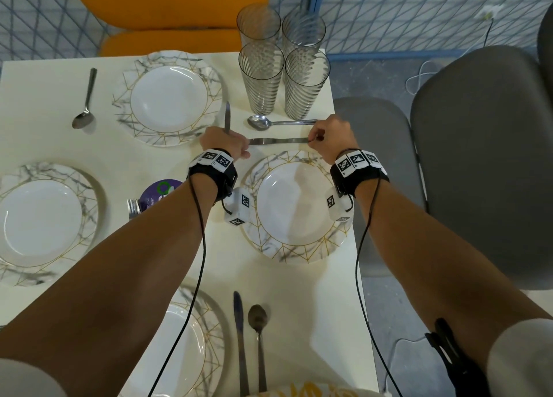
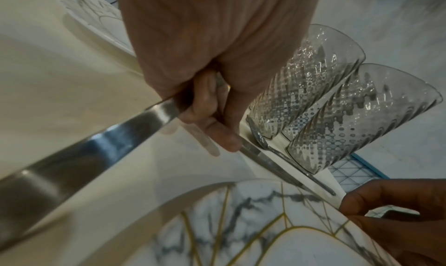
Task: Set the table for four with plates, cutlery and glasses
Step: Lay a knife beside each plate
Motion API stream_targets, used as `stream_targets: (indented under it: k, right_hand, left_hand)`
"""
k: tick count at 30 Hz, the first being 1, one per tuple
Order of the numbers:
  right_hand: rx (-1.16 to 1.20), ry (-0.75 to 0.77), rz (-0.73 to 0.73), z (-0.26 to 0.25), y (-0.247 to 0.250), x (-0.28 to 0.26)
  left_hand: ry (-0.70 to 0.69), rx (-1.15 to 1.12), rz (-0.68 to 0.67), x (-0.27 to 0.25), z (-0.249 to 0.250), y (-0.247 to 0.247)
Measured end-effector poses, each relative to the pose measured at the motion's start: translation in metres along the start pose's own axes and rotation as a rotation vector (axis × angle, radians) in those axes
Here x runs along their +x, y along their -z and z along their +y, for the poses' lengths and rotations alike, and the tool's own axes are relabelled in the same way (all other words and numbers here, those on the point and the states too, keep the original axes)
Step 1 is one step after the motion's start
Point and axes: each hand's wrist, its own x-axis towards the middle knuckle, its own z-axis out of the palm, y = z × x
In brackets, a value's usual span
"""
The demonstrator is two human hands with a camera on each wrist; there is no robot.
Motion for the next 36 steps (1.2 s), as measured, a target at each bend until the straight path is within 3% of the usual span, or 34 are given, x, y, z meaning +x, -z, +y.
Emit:
stream_targets:
  k: [15, 22, 29, 32, 36]
  right_hand:
    - [0.046, -0.059, 0.009, 0.001, -0.002, 0.006]
    - [0.046, -0.025, 0.073, -0.011, 0.004, -0.011]
    - [0.230, 0.137, 0.179, -0.070, 0.006, -0.044]
    - [0.422, 0.202, 0.066, -0.113, 0.002, -0.065]
    - [0.587, 0.174, -0.261, -0.166, -0.012, -0.095]
  left_hand:
    - [-0.123, 0.193, 0.057, 0.011, -0.010, -0.002]
    - [-0.181, 0.045, 0.099, -0.008, -0.010, 0.014]
    - [-0.174, -0.346, -0.031, -0.045, 0.009, 0.063]
    - [-0.193, -0.572, -0.102, -0.063, 0.012, 0.085]
    - [-0.208, -0.839, -0.173, -0.081, 0.003, 0.118]
